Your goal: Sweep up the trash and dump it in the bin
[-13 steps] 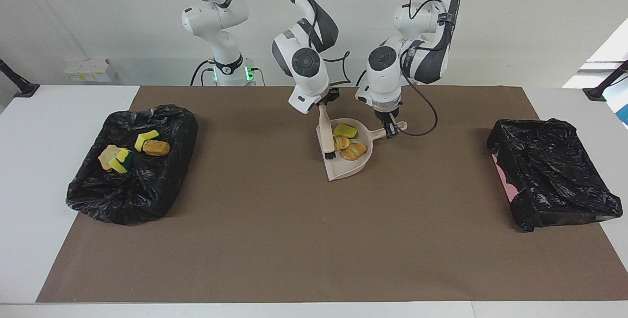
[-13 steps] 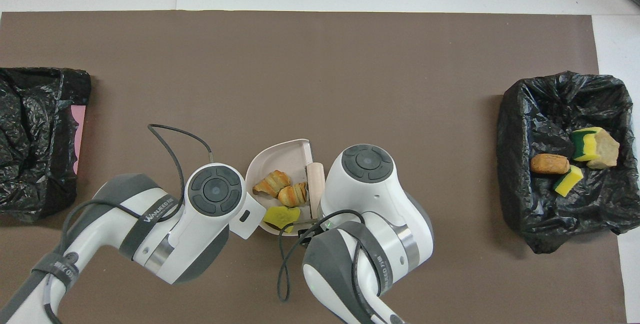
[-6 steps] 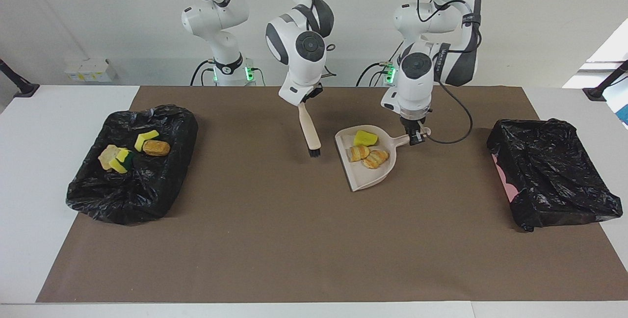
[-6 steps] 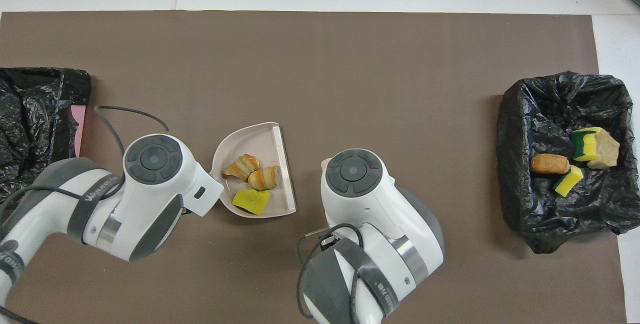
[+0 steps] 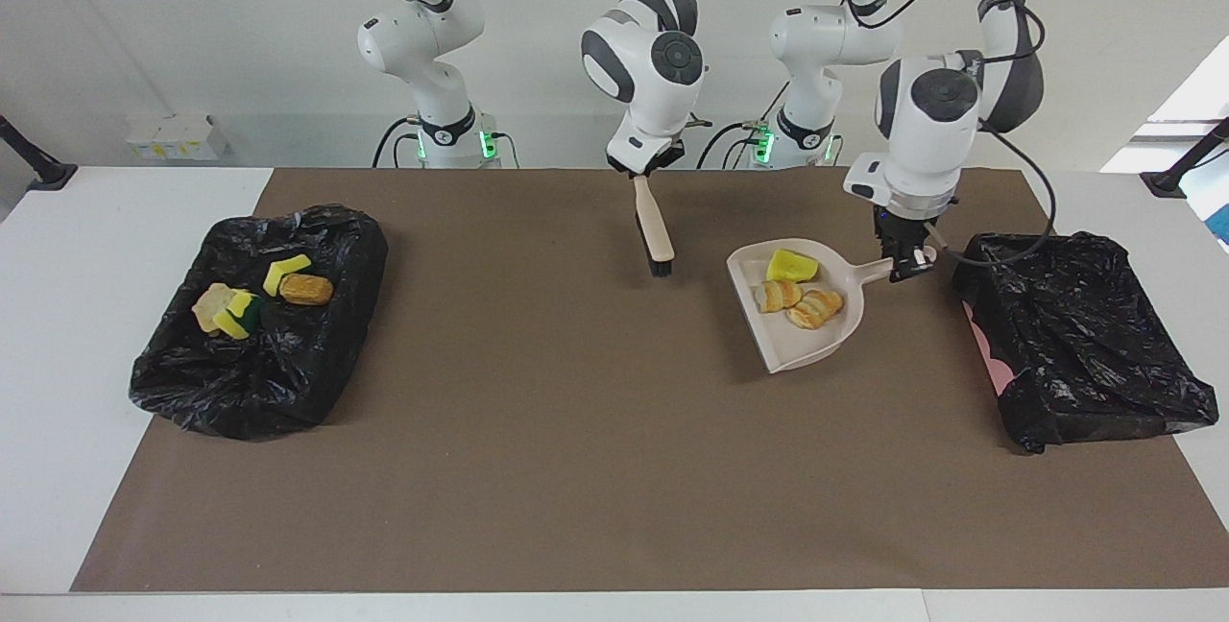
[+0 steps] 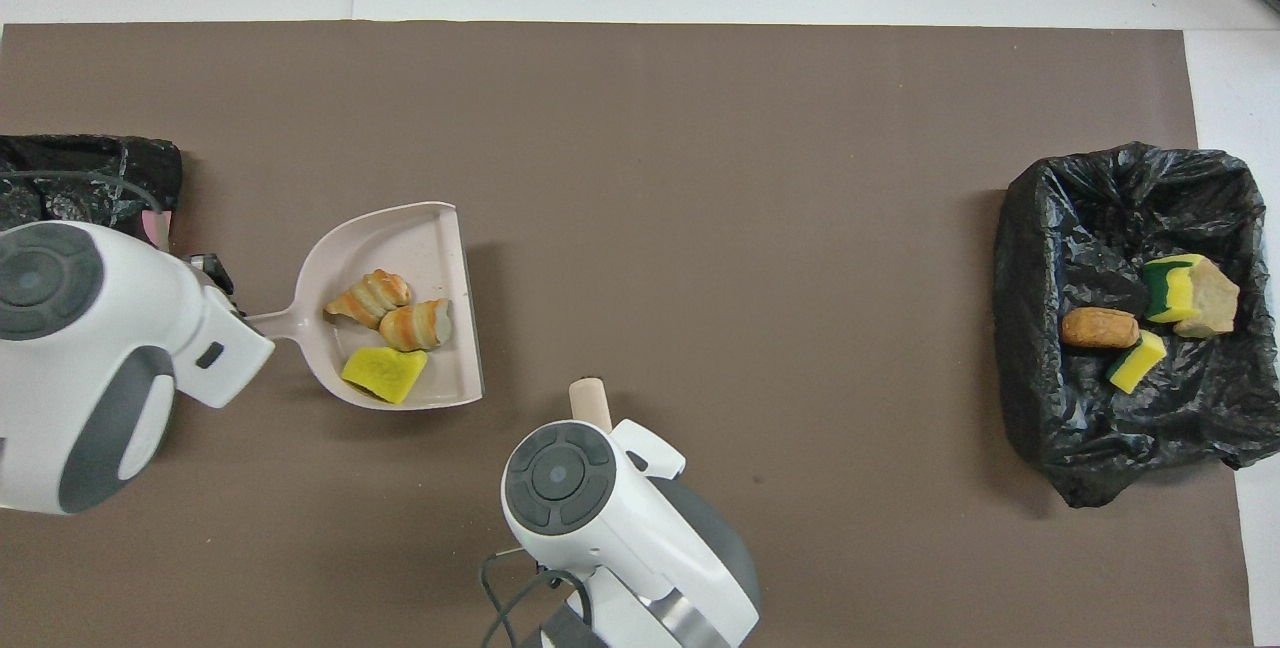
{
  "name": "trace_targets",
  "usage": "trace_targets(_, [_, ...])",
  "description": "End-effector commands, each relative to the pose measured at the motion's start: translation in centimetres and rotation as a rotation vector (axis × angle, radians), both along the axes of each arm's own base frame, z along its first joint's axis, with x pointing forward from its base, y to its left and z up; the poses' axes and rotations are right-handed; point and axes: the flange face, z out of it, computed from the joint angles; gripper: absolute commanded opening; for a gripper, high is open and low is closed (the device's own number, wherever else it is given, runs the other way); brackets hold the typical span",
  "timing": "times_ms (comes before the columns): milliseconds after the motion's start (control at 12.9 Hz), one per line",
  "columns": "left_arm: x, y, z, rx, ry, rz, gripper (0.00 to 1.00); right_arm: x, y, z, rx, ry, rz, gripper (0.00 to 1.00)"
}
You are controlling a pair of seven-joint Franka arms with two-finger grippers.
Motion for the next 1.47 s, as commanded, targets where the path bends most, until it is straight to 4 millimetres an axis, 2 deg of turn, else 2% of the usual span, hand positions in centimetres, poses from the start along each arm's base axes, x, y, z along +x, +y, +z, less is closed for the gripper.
trace_targets(0, [1.1, 5.5, 5.2, -0.021, 0.008, -0.017, 0.00, -1.5, 3.0, -0.9, 0.038, 0.003, -0.090, 0.00])
trace_targets(232, [1.1, 16.2, 8.2, -0.035, -0.056, 0.167, 0.00, -2.1, 5.0, -3.4, 0.049, 0.008, -0.158, 0.00])
trace_targets(309, [0.8, 19.0, 9.2, -0.035, -0.080, 0.217, 0.00, -1.9, 5.4, -4.5, 0.055, 0.002, -0.182, 0.00])
trace_targets(387, [0.9, 21.7, 10.2, -0.028, -0.102, 0.258, 0.00, -2.5, 6.1, -4.9, 0.052, 0.001, -0.181, 0.00])
trace_targets(464, [0.9, 24.8, 11.1, -0.012, -0.120, 0.298, 0.00, -2.3, 6.3, -4.8, 0.050, 0.002, -0.176, 0.00])
trace_targets(541, [0.8, 27.7, 12.0, 0.010, -0.136, 0.300, 0.00, -1.8, 6.3, -4.5, 0.047, -0.006, -0.171, 0.25])
trace_targets(619, [1.1, 29.3, 12.3, 0.041, -0.138, 0.259, 0.00, -1.8, 6.5, -4.2, 0.053, -0.016, -0.159, 0.99])
trace_targets(773, [0.5, 34.1, 13.5, 0.159, -0.162, 0.244, 0.00, -0.4, 6.2, -2.7, 0.044, -0.043, -0.143, 1.00])
trace_targets(928, [1.5, 36.5, 13.3, 0.287, -0.168, 0.226, 0.00, 0.9, 6.1, -0.4, 0.009, -0.106, -0.089, 1.00])
trace_targets(1083, [3.0, 36.9, 12.0, 0.347, -0.136, 0.203, 0.00, 2.9, 5.2, 1.3, 0.016, -0.116, -0.086, 1.00])
trace_targets(1237, [3.6, 36.6, 12.4, 0.496, -0.122, 0.128, 0.00, 5.5, 3.1, 3.3, 0.030, -0.103, -0.051, 1.00])
trace_targets(1392, [3.7, 36.5, 12.6, 0.574, -0.114, 0.100, 0.00, 8.2, -0.1, 6.2, 0.063, -0.090, 0.003, 1.00])
